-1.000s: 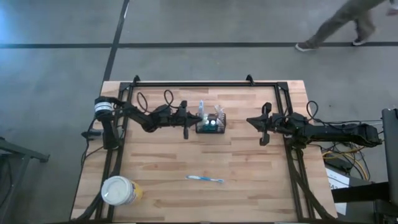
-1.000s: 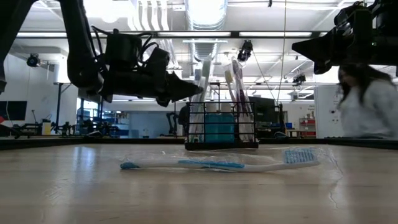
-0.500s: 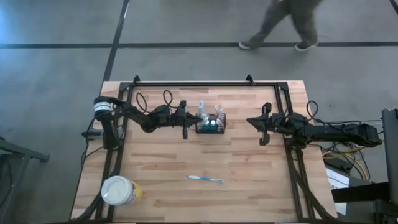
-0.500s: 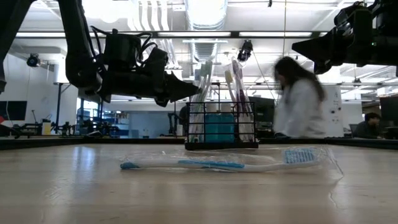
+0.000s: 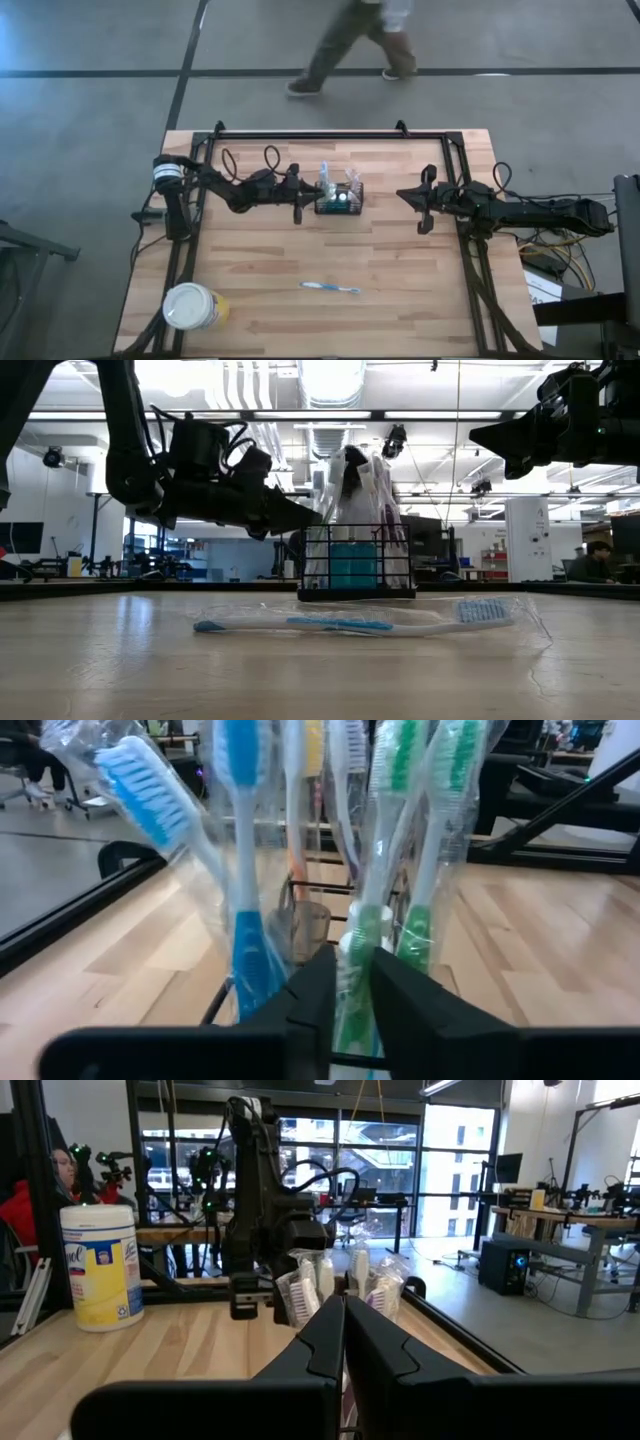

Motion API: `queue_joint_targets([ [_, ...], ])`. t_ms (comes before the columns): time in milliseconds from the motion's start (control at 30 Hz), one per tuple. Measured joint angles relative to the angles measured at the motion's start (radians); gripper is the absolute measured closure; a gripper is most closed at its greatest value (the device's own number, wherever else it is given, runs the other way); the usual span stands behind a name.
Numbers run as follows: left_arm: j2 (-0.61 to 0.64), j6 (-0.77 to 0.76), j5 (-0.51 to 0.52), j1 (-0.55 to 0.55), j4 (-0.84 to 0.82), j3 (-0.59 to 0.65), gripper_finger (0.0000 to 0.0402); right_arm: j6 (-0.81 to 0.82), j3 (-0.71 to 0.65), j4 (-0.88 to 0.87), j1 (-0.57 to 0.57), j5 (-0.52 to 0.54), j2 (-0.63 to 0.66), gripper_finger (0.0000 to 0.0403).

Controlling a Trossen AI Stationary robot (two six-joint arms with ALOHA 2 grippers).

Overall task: Pick & Place toothbrushing station
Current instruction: Put the green toothbrush into the wire organizer, then put the blue toothbrush into the wire organizer

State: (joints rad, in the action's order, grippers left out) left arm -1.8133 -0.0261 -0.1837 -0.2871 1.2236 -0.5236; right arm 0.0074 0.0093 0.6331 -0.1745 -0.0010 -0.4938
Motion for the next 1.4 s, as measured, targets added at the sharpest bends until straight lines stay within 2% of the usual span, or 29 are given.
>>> queue_joint_targets([
  [367, 0.025, 0.057, -0.043, 0.000, 0.007, 0.002, 0.0204, 0.000, 0.000, 0.000, 0.000, 0.000, 0.000, 0.0394],
  [567, 0.079, 0.096, -0.047, 0.000, 0.004, 0.009, 0.0159, 0.000, 0.000, 0.000, 0.000, 0.000, 0.000, 0.0394],
  [1067, 0.184, 0.102, -0.047, 0.000, -0.086, 0.009, 0.0152, 0.000, 0.000, 0.000, 0.000, 0.000, 0.000, 0.0394],
  [1400, 0.380, 0.099, -0.047, -0.001, -0.271, 0.010, 0.0152, 0.000, 0.000, 0.000, 0.000, 0.000, 0.000, 0.0394],
])
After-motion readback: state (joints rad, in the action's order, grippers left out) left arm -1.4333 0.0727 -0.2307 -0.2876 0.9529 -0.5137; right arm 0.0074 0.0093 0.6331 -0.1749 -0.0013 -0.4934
